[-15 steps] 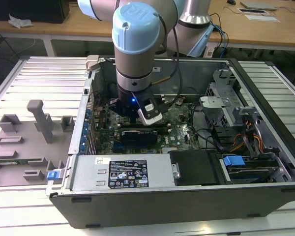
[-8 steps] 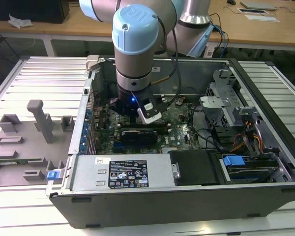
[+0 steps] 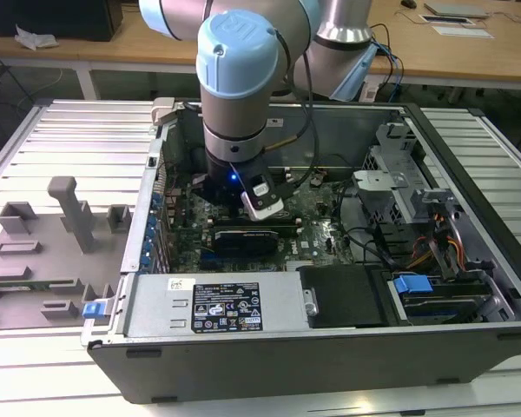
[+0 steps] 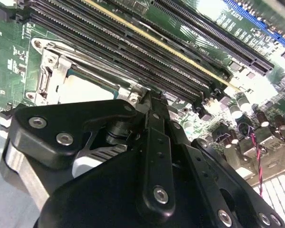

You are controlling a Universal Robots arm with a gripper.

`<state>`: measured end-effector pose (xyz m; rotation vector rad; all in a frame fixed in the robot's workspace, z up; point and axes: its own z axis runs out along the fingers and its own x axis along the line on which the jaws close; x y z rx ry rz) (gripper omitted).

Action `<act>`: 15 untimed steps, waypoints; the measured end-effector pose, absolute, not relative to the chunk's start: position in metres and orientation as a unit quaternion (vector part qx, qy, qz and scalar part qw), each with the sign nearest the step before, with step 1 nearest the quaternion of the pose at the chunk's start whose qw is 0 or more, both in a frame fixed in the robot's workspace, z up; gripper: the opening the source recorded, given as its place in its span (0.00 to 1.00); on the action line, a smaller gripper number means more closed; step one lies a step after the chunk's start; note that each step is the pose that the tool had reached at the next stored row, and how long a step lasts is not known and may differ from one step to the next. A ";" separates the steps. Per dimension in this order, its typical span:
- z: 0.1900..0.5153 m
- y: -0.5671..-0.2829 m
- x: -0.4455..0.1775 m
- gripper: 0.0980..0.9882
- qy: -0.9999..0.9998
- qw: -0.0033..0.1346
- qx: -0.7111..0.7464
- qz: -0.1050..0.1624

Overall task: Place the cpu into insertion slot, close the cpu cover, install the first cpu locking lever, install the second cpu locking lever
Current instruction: 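Install the second cpu locking lever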

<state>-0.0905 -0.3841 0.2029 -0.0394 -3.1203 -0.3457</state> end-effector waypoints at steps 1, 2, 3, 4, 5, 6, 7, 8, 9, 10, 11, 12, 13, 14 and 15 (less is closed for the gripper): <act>0.208 -0.384 -0.091 0.01 -0.994 0.001 -0.013 -0.110; 0.215 -0.384 -0.091 0.01 -0.994 0.001 -0.013 -0.110; 0.225 -0.384 -0.091 0.01 -0.994 0.001 -0.013 -0.110; 0.231 -0.384 -0.091 0.01 -0.994 0.001 -0.013 -0.110; 0.236 -0.384 -0.091 0.01 -0.994 0.001 -0.013 -0.110; 0.237 -0.384 -0.090 0.01 -0.994 0.001 -0.013 -0.110; 0.237 -0.384 -0.090 0.01 -0.994 0.001 -0.012 -0.110; 0.237 -0.384 -0.086 0.01 -0.994 0.001 -0.013 -0.109; 0.237 -0.384 -0.082 0.01 -0.994 0.002 -0.013 -0.108; 0.237 -0.384 -0.075 0.01 -0.994 0.003 -0.013 -0.107; 0.237 -0.384 -0.072 0.01 -0.994 0.003 -0.013 -0.106; 0.237 -0.384 -0.069 0.01 -0.994 0.003 -0.014 -0.106; 0.237 -0.384 -0.063 0.01 -0.994 0.004 -0.014 -0.104; 0.237 -0.384 -0.057 0.01 -0.995 0.005 -0.015 -0.102; 0.237 -0.384 -0.050 0.01 -0.995 0.006 -0.015 -0.100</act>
